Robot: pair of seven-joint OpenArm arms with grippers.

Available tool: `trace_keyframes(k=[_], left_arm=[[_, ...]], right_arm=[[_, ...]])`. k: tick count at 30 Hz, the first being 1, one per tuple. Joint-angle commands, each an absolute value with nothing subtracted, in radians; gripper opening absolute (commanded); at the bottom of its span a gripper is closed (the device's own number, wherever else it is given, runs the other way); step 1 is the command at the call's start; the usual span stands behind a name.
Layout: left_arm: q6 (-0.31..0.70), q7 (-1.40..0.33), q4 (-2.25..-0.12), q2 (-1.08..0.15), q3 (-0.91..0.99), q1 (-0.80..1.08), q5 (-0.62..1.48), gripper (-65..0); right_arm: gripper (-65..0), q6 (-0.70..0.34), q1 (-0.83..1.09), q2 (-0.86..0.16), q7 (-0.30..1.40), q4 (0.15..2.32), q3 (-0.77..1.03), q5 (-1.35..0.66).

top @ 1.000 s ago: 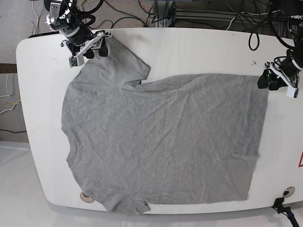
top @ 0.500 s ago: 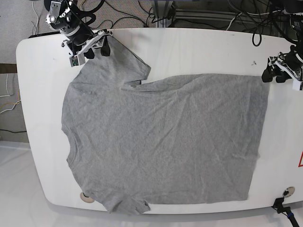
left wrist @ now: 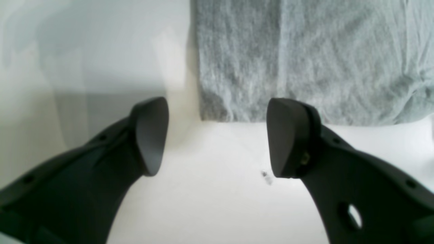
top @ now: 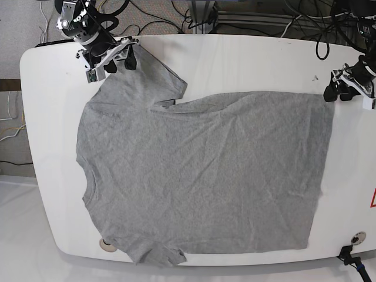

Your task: Fold the T-shirt properly

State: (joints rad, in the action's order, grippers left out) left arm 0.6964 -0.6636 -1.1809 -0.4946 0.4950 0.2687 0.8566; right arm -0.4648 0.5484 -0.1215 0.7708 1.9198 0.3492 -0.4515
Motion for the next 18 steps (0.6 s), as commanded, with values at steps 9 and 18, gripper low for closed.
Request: trace_keyframes(k=[9,18], left_arm=[[0.698,-0.668,-1.188,-0.429,0.455,0.228,0.812,-22.4],[0.698,-0.668,-1.191,-0.392,0.455,0.182,0.759,-32.4]], right_arm=[[-30.0,-0.472,0.55,-0.128,0.756,1.942,0.354,-0.467],[-30.2,-0.472,0.55,-0.128,0.756,1.942,0.354,-0.467]])
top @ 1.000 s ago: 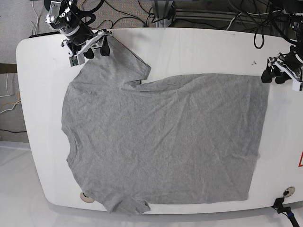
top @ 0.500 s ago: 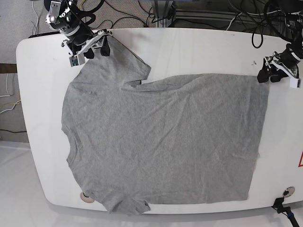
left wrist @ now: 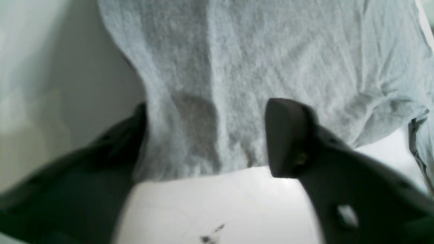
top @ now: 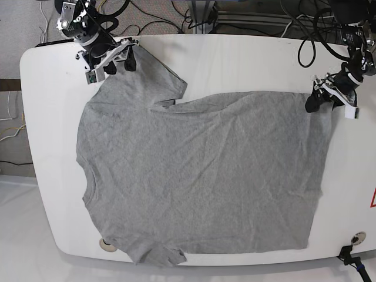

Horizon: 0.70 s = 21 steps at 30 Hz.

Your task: Fold the T-shirt properly

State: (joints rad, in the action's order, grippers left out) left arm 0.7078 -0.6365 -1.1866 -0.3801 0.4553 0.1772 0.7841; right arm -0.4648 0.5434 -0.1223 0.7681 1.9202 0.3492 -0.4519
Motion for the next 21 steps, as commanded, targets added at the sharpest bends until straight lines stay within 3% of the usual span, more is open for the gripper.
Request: trace_keyframes(k=[1,6,14,21], left_arm=[[0.698,-0.668,-1.191,-0.392,0.455,0.182,0.759,-38.2],[0.698,-0.667,-1.193,-0.392,0.455,0.182,0.754,-65.0],[0.698,-0.667,-1.194,-0.392,0.455,0.163,0.754,-65.0],[0.698,-0.667,-1.194,-0.394,0.455,0.165,0.754,-65.0]], right_arm=[[-30.2,-0.472,0.55,-0.128,0.756,1.942,0.354,-0.467],[-30.2,-0.472,0.549,-0.128,0.756,1.942,0.354,-0.467],[-29.9,-0.472,0.549,-0.113,0.756,1.946,0.358,-0.47],[-26.4,-0.467,0.613,-0.077,0.76,1.946,0.552,-0.72]])
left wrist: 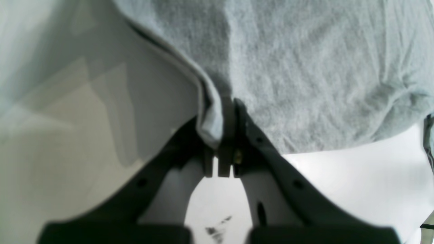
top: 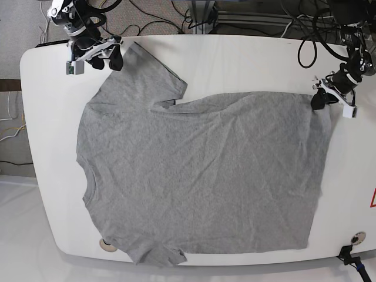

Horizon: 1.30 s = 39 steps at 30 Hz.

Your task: Fold the T-shirt properly

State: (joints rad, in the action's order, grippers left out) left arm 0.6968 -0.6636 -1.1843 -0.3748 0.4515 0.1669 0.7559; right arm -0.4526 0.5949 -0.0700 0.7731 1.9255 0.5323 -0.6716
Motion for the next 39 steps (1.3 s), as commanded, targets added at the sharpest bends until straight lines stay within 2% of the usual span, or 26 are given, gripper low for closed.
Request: trace_keyframes(k=[1,4,15,39], left_arm=[[0.698,-0.667,-1.194,-0.394,0.455,0.165,0.754,-65.0],[0.698,-0.667,-1.194,-0.395,0.455,0.166,0.754,-65.0],[0.698,-0.667,-1.194,-0.395,0.455,0.168,0.754,-65.0],[0.698,-0.668,-1.194,-0.397,0.456,0.171,0.754,-65.0]], right_arm=[[-24.1,-0.467,0.622,-0.079,0.76,1.946,0.562,-0.748],[-18.1,-0.47,0.651,-0.079,0.769,1.946,0.564,-0.78],[-18.0,-0.47,0.618,-0.008,0.848,1.896,0.565,-0.782],[-18.0,-0.464,0.432,0.036,0.961,1.785,0.533,-0.782]])
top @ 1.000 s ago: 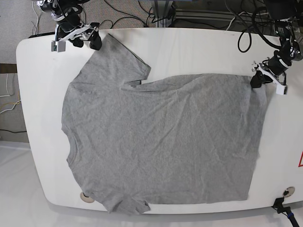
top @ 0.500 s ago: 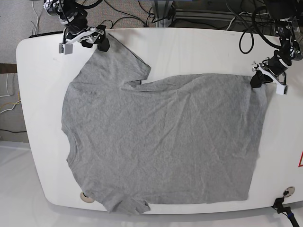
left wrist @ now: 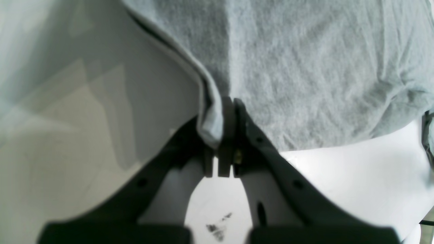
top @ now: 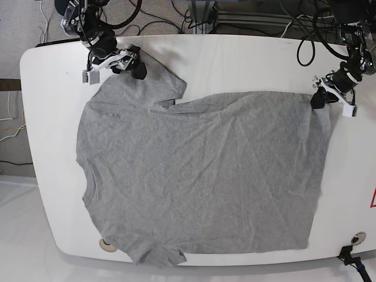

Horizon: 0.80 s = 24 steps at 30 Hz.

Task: Fold the T-shirt properly
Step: 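Lower the right gripper onto the sleeve edge and close it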

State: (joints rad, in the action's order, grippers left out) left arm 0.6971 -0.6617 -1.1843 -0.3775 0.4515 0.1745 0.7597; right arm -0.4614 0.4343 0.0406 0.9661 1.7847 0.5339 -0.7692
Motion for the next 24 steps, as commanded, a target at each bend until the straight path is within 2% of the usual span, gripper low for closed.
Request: trace_keyframes(k=[1,19,24], left_arm=[[0.698,-0.668,-1.194,-0.397,0.456,0.171,0.754,-65.0],[0.698,-0.668,-1.194,-0.41,0.458,0.183,0.754,-65.0],[0.698,-0.668,-1.194,-0.41,0.458,0.183,0.754,-65.0]], right_arm=[[-18.0,-0.464,0.421,0.036,0.961,1.778,0.533,-0.782],[-18.2,-0.472,0.472,0.028,0.992,1.75,0.495,-0.782],[-23.0,-0.472,0.486,0.028,0.992,1.75,0.43,-0.782]])
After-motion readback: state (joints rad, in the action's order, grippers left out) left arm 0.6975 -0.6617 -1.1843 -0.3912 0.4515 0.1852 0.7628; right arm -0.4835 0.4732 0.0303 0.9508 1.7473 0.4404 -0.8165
